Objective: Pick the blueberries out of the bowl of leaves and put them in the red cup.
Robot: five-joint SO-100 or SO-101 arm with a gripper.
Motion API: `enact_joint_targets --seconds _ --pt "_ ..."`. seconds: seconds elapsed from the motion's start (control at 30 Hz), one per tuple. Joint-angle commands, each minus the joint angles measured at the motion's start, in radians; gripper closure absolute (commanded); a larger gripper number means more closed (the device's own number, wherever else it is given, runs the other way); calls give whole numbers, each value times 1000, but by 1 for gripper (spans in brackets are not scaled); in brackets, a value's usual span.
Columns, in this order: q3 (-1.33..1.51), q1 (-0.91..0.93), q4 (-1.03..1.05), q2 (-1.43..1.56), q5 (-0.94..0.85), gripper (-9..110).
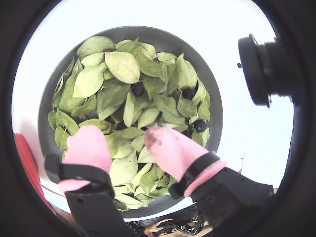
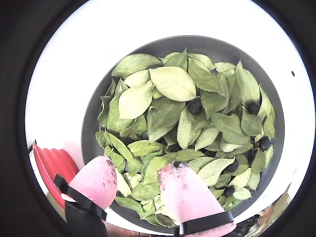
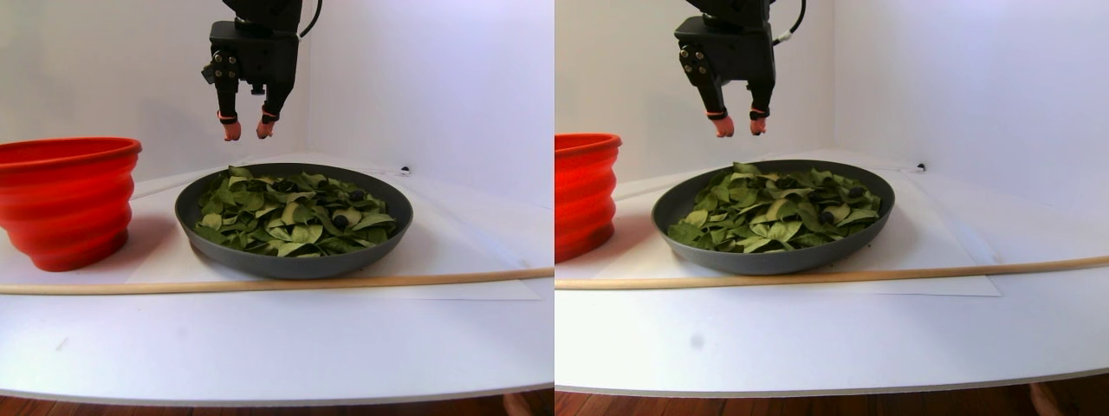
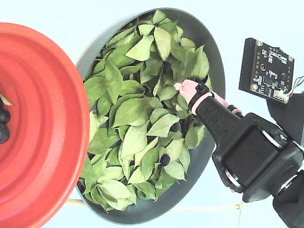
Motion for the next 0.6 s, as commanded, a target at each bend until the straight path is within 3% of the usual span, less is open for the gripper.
enact_joint_targets --seconds 0.0,0.57 --pt "-63 5 -26 15 -5 85" --pt "-150 40 -92 -129 -15 86"
